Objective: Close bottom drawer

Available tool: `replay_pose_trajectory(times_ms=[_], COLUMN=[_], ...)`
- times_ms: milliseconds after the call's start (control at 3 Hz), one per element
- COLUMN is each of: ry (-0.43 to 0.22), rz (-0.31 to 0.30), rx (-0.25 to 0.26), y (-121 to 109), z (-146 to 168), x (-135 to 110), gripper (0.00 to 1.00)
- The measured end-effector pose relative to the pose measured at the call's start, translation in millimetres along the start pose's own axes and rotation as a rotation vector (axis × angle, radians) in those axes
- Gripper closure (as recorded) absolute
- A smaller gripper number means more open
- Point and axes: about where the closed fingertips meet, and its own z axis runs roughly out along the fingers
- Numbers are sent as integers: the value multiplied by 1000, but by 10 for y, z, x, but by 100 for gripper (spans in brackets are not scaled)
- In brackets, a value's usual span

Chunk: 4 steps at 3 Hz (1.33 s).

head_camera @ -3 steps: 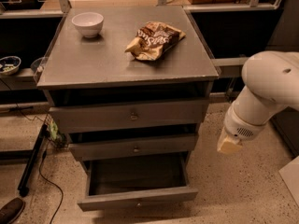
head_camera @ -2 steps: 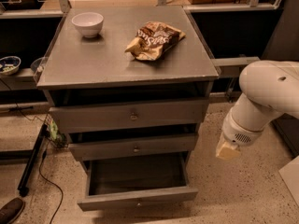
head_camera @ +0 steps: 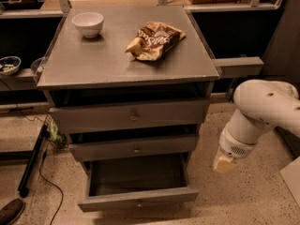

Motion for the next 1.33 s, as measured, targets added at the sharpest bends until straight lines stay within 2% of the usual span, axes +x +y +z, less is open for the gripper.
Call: replay_pose_trajectory(times_ms=[333,667,1000,1333], ry=[16,27,27,2], rz=[14,22,22,65], rx=[-76,-121,-121,-128], y=[45,91,91,83], z=[365,571,573,761], x=[44,70,71,89], gripper=[100,100,100,100])
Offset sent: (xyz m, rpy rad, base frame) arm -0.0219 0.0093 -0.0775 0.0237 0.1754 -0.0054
